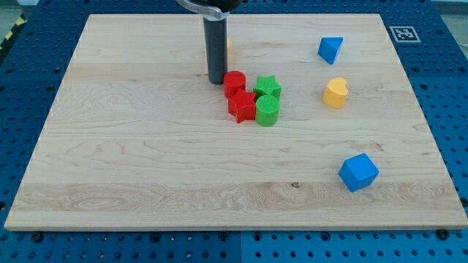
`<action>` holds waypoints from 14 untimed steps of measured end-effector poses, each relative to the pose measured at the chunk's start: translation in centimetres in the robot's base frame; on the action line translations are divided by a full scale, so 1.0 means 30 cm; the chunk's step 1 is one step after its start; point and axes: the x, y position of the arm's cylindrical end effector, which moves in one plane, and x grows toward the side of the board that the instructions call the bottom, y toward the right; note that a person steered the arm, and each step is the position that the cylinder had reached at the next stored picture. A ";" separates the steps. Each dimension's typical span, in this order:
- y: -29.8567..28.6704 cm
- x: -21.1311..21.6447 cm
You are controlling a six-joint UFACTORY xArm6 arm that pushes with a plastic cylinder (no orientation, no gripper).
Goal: Nudge the yellow heart bit a down
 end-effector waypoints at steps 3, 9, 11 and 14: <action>0.000 -0.005; 0.252 -0.077; 0.493 -0.050; 0.726 0.106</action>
